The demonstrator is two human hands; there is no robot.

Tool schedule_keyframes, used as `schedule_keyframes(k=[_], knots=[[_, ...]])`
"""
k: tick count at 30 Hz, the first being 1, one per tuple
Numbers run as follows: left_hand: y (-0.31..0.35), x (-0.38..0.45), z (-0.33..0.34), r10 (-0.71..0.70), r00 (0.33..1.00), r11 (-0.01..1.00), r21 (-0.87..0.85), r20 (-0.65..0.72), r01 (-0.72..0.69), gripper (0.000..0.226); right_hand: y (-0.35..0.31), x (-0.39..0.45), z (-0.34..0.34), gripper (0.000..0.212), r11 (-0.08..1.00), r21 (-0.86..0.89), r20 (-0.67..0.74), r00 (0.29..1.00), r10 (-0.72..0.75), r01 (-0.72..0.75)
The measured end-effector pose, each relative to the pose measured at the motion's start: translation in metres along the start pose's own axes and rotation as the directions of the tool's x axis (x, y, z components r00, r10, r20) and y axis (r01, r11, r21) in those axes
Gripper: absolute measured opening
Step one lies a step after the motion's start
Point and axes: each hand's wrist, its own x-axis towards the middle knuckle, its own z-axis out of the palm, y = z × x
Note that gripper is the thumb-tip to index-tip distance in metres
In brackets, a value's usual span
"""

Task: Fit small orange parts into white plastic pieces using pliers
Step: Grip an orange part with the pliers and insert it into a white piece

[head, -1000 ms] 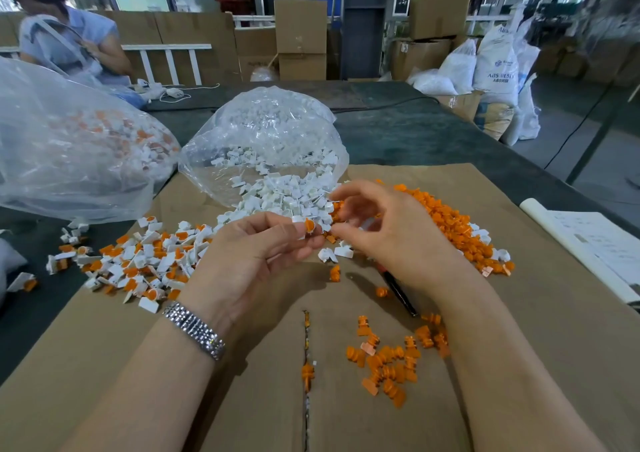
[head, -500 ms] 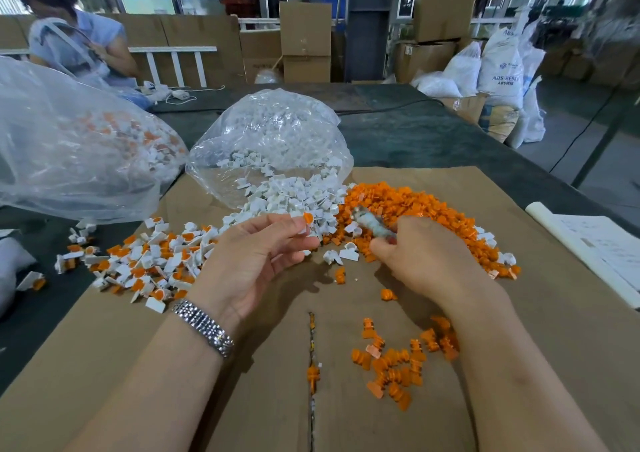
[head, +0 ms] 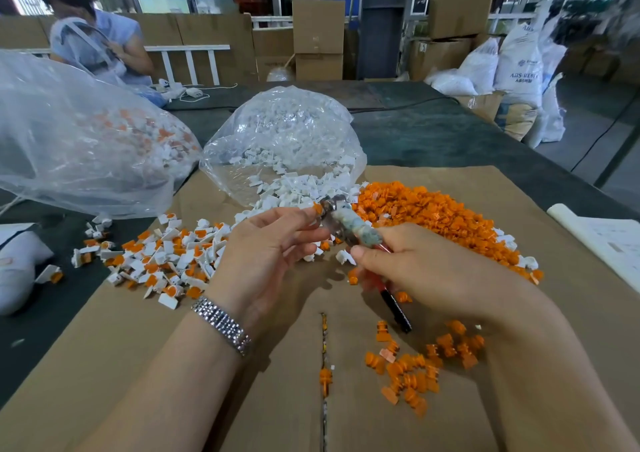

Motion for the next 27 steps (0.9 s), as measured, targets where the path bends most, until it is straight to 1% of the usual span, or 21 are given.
schedule_keyframes(k=[1,2,3,7,11,14,16,20,27], knots=[[0.0,0.0,0.001,0.002,1.0,1.0,0.012,-0.005,-0.002,0.016,-0.001,0.0,0.001,0.033,1.0,-0.015,0.0,1.0,-0.004,0.004],[0.0,0.0,0.001,0.006,1.0,1.0,0.017,-0.011,-0.006,0.019,-0.001,0.0,0.002,0.033,1.0,-0.027,-0.003,1.0,-0.008,0.008],[0.0,0.0,0.001,0.009,1.0,1.0,0.018,-0.019,-0.008,0.019,-0.001,0.0,0.002,0.033,0.999,-0.036,-0.007,1.0,-0.012,0.012],[0.0,-0.001,0.001,0.012,0.999,1.0,0.021,-0.032,-0.011,0.004,-0.001,0.0,0.004,0.033,0.998,-0.061,-0.015,1.0,-0.025,0.024],[0.0,-0.001,0.002,-0.013,0.999,1.0,0.0,-0.041,0.013,0.006,-0.003,0.002,0.009,0.036,0.995,-0.089,-0.01,0.999,-0.042,0.041],[0.0,-0.001,0.001,-0.03,0.999,1.0,-0.01,-0.046,0.029,0.01,-0.005,0.004,0.014,0.031,0.992,-0.109,-0.039,0.997,-0.068,0.064],[0.0,-0.001,0.001,-0.038,0.998,0.999,-0.007,-0.053,0.038,0.009,-0.006,0.006,0.016,0.029,0.989,-0.131,-0.057,0.995,-0.079,0.071],[0.001,-0.002,0.001,-0.039,0.997,0.999,-0.007,-0.065,0.039,0.003,-0.003,0.011,0.022,0.031,0.986,-0.154,-0.092,0.993,-0.081,0.066],[-0.001,-0.001,-0.001,-0.041,0.996,0.999,-0.023,-0.077,0.039,0.002,-0.001,0.017,0.028,0.031,0.974,-0.217,-0.164,0.982,-0.096,0.059]])
